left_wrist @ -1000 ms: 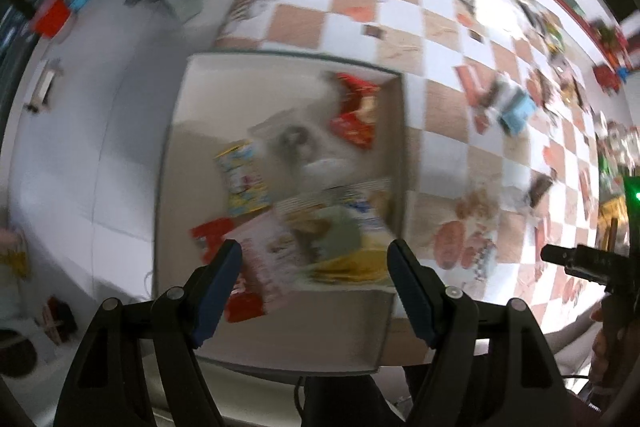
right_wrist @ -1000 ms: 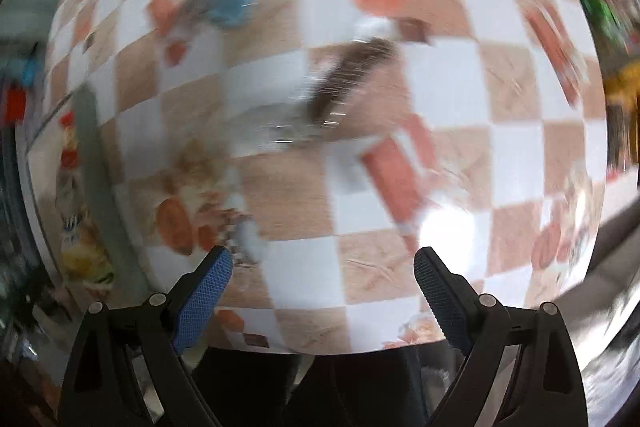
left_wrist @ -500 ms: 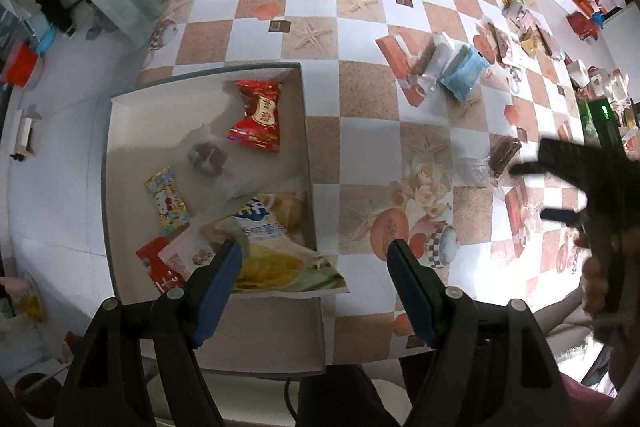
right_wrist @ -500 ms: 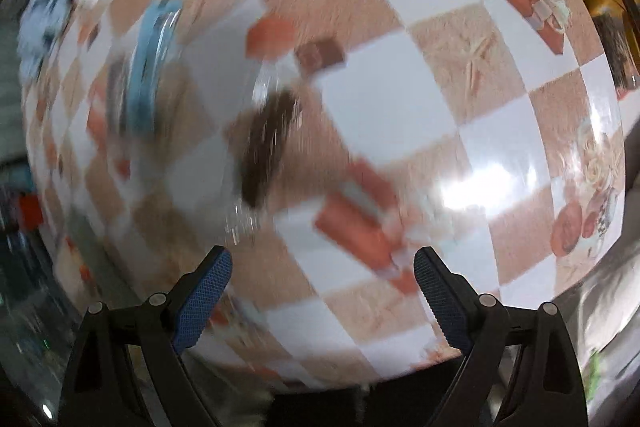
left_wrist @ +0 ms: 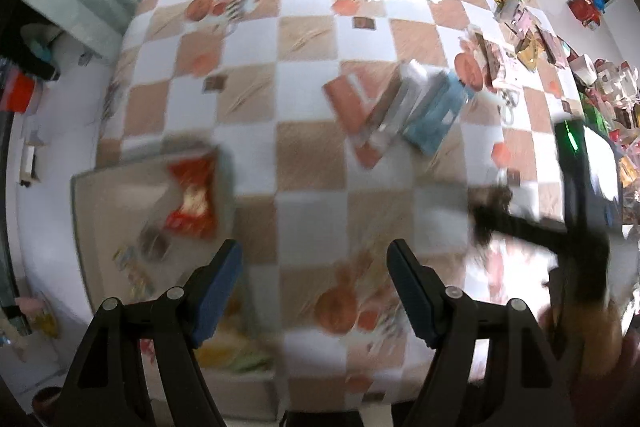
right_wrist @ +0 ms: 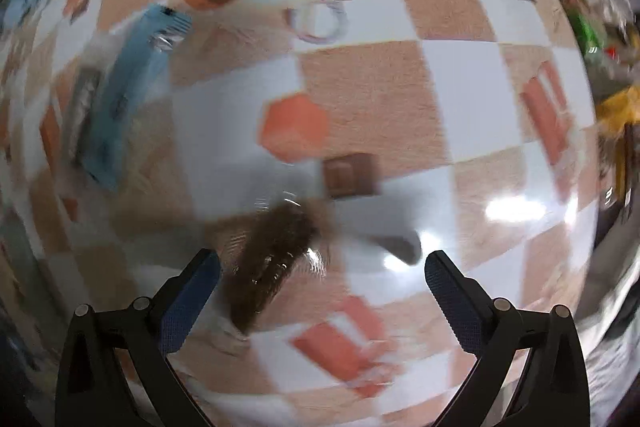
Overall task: Organize snacks
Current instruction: 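Move both tools back over the table toward the clear wrapped packets, then grasp the clear jerky packet with the right tool while the left tool grasps the clear strip packet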
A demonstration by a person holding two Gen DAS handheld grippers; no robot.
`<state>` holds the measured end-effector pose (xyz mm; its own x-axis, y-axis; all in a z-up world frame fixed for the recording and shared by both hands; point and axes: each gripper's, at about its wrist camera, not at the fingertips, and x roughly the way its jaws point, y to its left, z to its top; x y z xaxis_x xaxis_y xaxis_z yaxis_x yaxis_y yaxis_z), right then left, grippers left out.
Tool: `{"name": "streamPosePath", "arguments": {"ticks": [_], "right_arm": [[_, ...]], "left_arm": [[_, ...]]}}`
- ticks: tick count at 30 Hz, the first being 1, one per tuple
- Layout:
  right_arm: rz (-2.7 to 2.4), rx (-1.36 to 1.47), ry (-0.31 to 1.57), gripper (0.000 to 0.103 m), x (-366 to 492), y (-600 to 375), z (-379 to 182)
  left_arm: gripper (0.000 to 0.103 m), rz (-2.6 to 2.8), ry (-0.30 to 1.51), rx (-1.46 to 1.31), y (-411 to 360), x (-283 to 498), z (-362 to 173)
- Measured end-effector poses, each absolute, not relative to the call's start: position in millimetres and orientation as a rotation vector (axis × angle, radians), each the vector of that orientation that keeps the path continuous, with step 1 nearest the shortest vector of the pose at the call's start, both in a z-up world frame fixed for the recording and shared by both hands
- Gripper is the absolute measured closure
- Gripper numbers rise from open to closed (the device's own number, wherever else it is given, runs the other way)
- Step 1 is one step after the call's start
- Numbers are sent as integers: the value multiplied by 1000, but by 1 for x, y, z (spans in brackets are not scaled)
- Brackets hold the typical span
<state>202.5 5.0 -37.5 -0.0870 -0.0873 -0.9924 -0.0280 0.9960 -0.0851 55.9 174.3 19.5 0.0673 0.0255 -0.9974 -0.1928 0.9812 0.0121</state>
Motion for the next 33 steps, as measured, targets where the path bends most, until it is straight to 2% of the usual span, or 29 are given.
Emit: {"name": "streamPosePath", "arguments": {"ticks": [9, 18, 22, 28, 33], "right_arm": [[-31, 42, 1738, 0, 183, -87, -44], [33, -32, 1744, 0, 176, -84, -38], [124, -138, 1745, 0, 164, -62, -47], [302, -439, 1551, 0, 168, -31, -21], [425, -587, 1505, 0, 177, -4, -29]], "left_arm": [[25, 152, 1488, -12, 140, 135, -21], [25, 104, 1510, 114, 128, 175, -59], [25, 74, 1528, 147, 124, 178, -68], [25, 43, 1531, 120, 130, 186, -70], [25, 39, 1556, 39, 139, 197, -73]]}}
